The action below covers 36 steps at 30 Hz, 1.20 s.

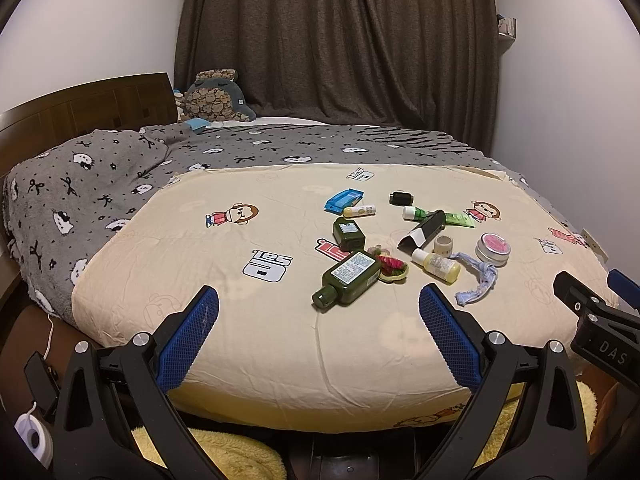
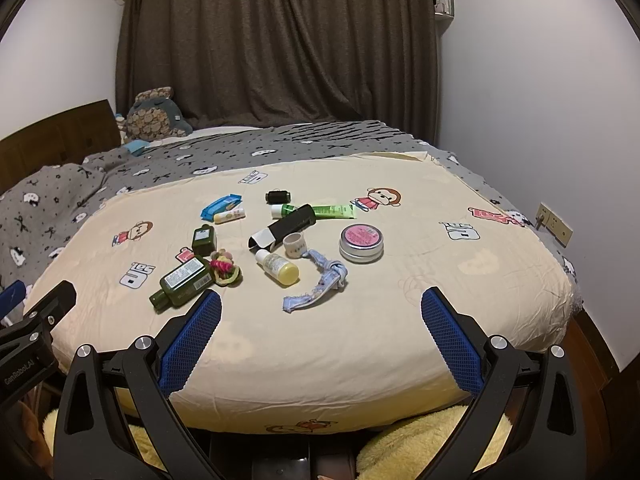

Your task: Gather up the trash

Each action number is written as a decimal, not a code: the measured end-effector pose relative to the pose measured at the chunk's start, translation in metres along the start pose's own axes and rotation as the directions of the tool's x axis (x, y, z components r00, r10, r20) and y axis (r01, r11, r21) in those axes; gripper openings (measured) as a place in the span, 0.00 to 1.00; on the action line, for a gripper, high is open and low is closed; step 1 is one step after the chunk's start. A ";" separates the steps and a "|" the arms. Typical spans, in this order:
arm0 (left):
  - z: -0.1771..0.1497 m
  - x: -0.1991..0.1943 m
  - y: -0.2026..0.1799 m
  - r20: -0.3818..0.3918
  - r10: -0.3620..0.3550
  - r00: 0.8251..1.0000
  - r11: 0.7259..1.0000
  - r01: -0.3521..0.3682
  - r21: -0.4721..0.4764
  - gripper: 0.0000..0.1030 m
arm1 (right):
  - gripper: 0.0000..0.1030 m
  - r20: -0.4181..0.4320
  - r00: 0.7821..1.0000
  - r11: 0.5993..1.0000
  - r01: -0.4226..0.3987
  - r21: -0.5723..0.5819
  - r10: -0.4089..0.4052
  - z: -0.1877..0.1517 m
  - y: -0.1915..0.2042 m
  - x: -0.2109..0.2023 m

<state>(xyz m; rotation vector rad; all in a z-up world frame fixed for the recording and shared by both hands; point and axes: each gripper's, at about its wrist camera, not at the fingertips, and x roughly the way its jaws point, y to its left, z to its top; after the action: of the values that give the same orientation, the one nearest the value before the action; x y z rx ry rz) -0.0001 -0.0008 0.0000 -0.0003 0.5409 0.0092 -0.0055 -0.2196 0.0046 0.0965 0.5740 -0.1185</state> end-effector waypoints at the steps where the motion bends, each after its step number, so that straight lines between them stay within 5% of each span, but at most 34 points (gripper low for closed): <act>1: 0.000 0.000 0.000 -0.001 0.001 1.000 1.000 -0.001 -0.001 0.92 | 0.97 0.000 1.000 1.000 0.000 0.000 0.000 0.000 0.000 0.000; 36: 0.006 -0.001 0.012 -0.002 0.010 1.000 1.000 -0.010 0.001 0.92 | 0.97 0.000 1.000 1.000 -0.006 -0.006 0.006 0.001 0.004 0.002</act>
<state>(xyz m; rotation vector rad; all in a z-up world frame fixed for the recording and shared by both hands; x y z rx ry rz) 0.0022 0.0116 0.0059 0.0036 0.5427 0.0191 -0.0026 -0.2163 0.0048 0.0928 0.5743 -0.1111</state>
